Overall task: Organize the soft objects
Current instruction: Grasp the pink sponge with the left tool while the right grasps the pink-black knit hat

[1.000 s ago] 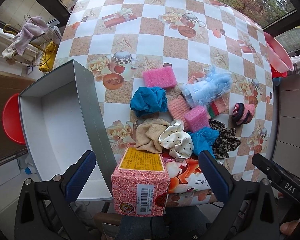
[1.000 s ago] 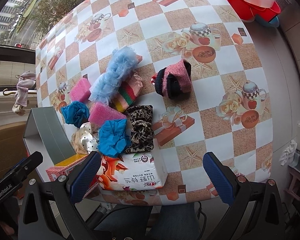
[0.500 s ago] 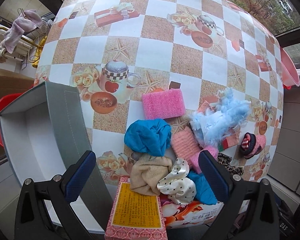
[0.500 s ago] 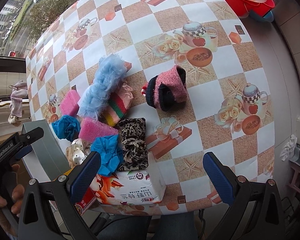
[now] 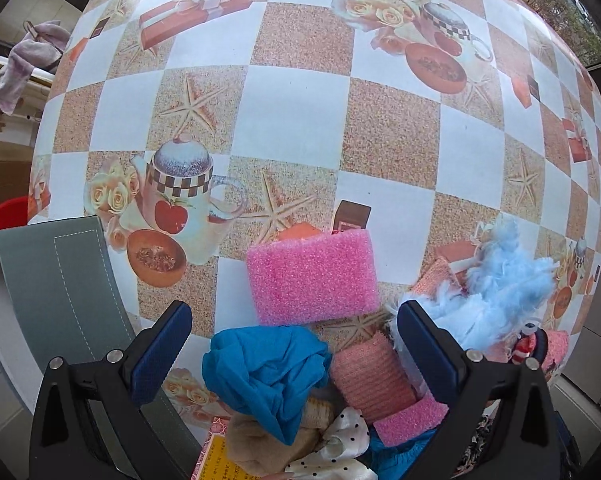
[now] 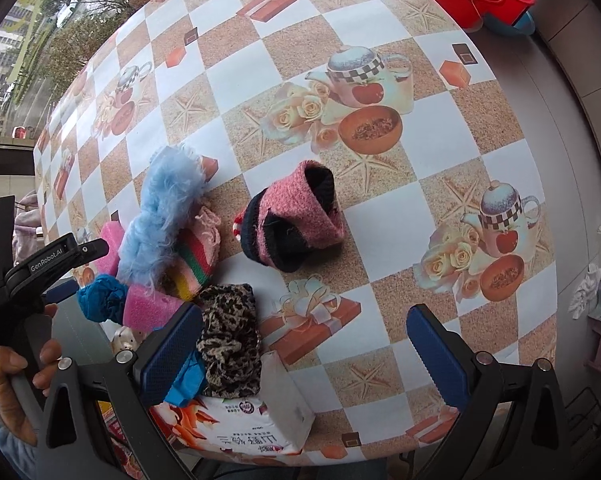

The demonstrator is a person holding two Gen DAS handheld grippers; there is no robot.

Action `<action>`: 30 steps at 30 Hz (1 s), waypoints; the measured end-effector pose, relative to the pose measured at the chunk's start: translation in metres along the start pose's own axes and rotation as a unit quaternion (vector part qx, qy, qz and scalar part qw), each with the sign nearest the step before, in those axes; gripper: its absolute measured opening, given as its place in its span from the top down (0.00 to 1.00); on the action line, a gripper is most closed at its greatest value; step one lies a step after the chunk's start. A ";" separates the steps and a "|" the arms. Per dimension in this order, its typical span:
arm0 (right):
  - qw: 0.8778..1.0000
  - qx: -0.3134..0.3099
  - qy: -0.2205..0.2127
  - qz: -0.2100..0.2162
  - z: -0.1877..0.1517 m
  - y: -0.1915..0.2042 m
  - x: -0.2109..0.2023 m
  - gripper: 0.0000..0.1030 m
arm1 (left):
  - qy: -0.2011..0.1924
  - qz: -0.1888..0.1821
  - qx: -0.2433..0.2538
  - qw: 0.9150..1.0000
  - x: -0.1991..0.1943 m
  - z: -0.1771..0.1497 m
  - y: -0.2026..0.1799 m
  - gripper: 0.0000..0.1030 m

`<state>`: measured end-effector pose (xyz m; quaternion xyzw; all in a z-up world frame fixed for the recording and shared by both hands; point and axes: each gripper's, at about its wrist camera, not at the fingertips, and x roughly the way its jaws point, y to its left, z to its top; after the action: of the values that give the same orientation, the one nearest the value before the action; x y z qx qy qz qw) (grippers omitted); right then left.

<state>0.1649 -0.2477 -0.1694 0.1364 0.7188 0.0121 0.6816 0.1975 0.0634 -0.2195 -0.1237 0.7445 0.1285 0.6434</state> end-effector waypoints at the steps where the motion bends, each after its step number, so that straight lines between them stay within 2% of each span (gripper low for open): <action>1: 1.000 -0.003 -0.004 -0.004 0.005 0.000 0.004 0.00 | 0.001 0.002 -0.001 1.000 0.003 0.001 0.000 0.00; 9: 1.000 -0.011 -0.002 -0.029 0.032 0.001 0.039 0.00 | 0.013 0.010 -0.010 1.000 0.031 0.000 0.001 0.00; 21: 0.998 -0.031 0.003 -0.045 0.043 0.017 0.064 0.00 | 0.020 0.014 -0.012 1.000 0.066 -0.002 0.004 0.00; 26: 0.998 -0.044 0.004 -0.049 0.046 0.021 0.077 0.00 | 0.007 0.020 -0.008 1.000 0.069 -0.001 0.004 0.00; 29: 0.997 -0.049 0.004 -0.053 0.049 0.029 0.082 0.00 | 0.007 0.017 -0.009 1.000 0.072 0.009 0.001 0.00; 30: 0.997 -0.050 0.004 -0.052 0.049 0.031 0.083 0.00 | 0.008 0.014 -0.009 1.000 0.068 0.021 0.005 0.01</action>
<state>0.2158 -0.2085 -0.2477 0.0643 0.7259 0.0130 0.6846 0.2061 0.0741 -0.2898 -0.1199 0.7502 0.1435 0.6342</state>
